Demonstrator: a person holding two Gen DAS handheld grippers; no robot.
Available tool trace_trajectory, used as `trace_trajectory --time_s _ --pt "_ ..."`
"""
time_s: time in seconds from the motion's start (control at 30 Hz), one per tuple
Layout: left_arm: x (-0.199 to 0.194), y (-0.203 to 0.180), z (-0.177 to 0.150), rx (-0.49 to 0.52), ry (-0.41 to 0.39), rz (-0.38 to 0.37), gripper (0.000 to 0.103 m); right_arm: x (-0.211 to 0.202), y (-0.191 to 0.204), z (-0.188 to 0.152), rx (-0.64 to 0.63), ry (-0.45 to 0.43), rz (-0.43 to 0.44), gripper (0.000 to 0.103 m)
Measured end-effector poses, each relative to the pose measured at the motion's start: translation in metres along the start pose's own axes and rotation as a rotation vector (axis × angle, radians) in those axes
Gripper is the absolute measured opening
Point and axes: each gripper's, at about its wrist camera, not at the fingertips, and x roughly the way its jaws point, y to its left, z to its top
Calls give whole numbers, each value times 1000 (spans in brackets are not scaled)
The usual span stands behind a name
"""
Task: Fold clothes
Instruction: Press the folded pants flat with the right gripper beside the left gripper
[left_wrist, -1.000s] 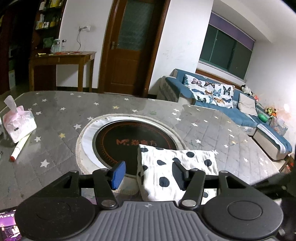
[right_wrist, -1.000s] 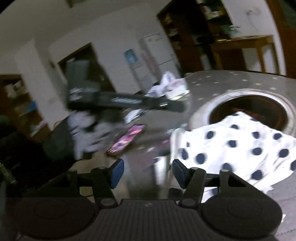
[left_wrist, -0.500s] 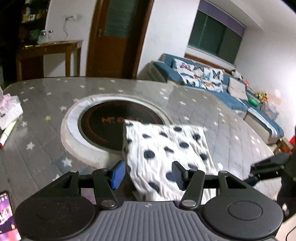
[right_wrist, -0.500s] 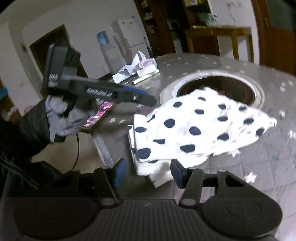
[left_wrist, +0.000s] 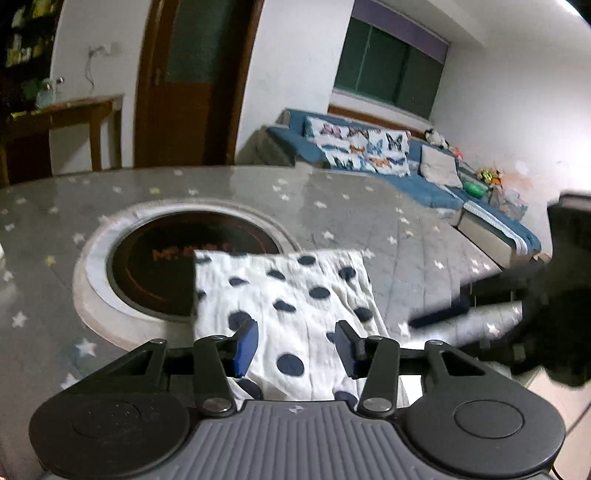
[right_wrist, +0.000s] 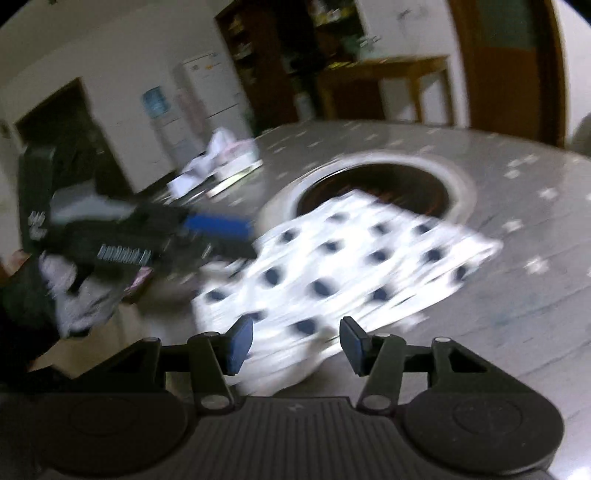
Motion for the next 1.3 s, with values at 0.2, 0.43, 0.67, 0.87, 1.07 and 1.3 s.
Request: trace_trajectory --time_s 0.2,0.43,0.67,0.87,1.07,1.3 --pt "12 -6 -12 22 50 -22 49 28 -16 21 -16 -51 -136 54" --pt "19 -7 -22 17 82 -28 49 82 -33 36 -85 -27 -242 53" --pt "22 -1 -25 -4 94 -41 50 102 -56 40 -72 8 -283 53" --pt "13 -4 -17 4 48 -46 51 99 -27 63 -162 0 -148 57" --pt "18 7 -23 -32 60 -49 52 137 -5 76 -254 80 -78 57" --pt "18 16 -28 -68 56 -99 54 170 -3 86 -255 127 -74 57"
